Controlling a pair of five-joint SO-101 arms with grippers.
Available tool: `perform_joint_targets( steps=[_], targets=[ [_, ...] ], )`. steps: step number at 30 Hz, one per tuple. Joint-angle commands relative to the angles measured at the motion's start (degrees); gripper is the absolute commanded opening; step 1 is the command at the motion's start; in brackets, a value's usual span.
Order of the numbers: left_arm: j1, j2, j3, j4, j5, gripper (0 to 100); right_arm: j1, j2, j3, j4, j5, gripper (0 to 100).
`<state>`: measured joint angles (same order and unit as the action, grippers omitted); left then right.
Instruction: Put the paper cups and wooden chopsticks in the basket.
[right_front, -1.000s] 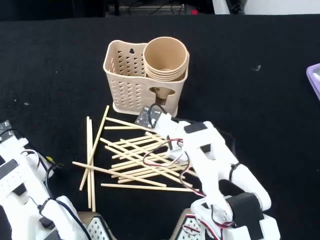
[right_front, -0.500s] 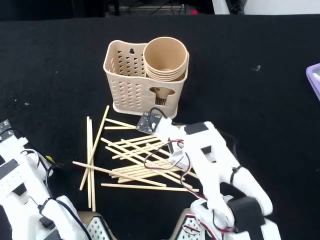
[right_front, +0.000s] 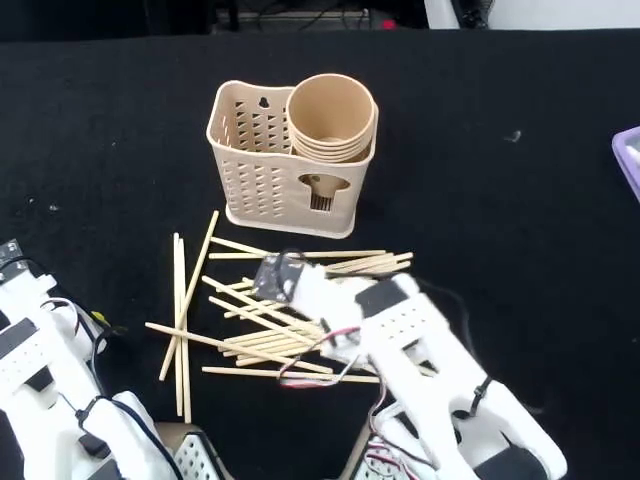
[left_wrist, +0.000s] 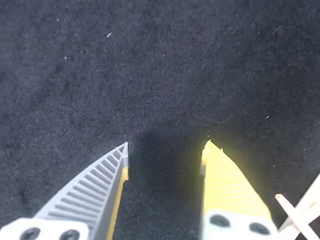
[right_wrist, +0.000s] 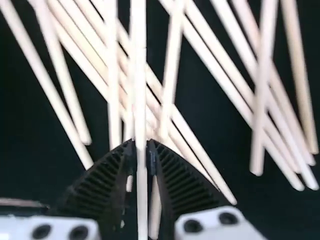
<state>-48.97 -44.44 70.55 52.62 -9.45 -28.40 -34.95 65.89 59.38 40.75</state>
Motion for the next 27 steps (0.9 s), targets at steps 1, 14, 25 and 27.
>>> perform_joint_targets(
  steps=[1, 14, 25, 27],
  targets=[
    [-0.5, -1.1, -0.4, -0.7, 0.2, 23, -1.7, -1.9, -0.1, -3.0, -2.9, 7.0],
    [-0.5, -1.1, -0.4, -0.5, 0.2, 23, -1.5, -1.9, 0.0, -5.5, -2.6, 8.6],
    [-0.5, -1.1, -0.4, -0.4, 0.2, 23, -1.5, -1.9, 0.3, -5.5, -2.6, 8.8],
    [-0.5, -1.1, -0.4, -0.4, 0.2, 23, -1.5, -1.9, 0.3, -5.5, -2.5, 8.8]
  ],
)
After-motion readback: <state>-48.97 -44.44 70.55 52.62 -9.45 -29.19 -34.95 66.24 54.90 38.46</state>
